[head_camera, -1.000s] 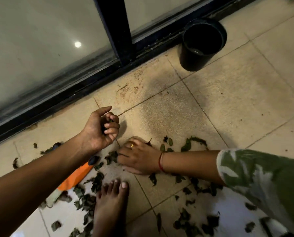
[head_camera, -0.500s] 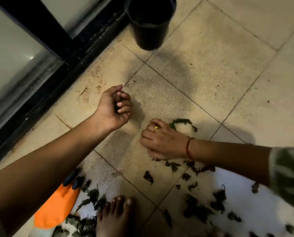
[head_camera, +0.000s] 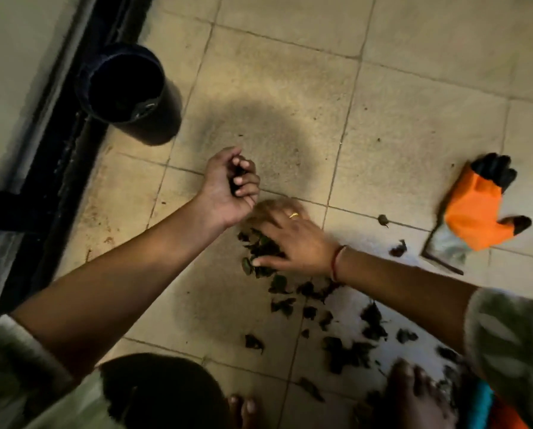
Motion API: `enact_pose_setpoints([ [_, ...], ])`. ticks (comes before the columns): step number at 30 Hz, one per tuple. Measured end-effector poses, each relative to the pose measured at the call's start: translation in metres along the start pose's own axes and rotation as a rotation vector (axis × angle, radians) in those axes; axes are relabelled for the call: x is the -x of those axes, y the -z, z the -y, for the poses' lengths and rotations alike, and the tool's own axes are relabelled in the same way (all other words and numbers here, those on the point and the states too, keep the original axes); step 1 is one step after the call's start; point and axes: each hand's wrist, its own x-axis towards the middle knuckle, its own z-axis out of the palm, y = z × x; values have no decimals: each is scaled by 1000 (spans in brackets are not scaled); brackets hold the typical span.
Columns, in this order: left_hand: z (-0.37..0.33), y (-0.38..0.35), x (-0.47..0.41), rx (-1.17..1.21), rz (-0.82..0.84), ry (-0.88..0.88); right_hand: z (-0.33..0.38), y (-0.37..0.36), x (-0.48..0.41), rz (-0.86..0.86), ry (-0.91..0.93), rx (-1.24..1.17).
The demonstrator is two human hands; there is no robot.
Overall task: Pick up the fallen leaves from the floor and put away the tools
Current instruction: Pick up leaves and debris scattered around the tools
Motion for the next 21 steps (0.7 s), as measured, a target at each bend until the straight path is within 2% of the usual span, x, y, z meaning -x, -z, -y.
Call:
enact_pose_setpoints([
  [4,10,8,-14,4,14,-13,24,-22,-4,48,48,35],
  [8,20,16,-18,-25,-27,-24,28,-28,20,-108,126,35],
  [12,30,13,-16,-47,-43,-11,9,-24,65,-174,100,9],
  [15,42,11,-17,-72,-40,55,-6,-12,102,-264,-113,-42],
  [18,57,6,-21,-78,-36,118,-29,8,128,-367,-474,-123],
  [21,68,-4,-25,-82,-34,147,-51,11,143,-374,-790,-284],
])
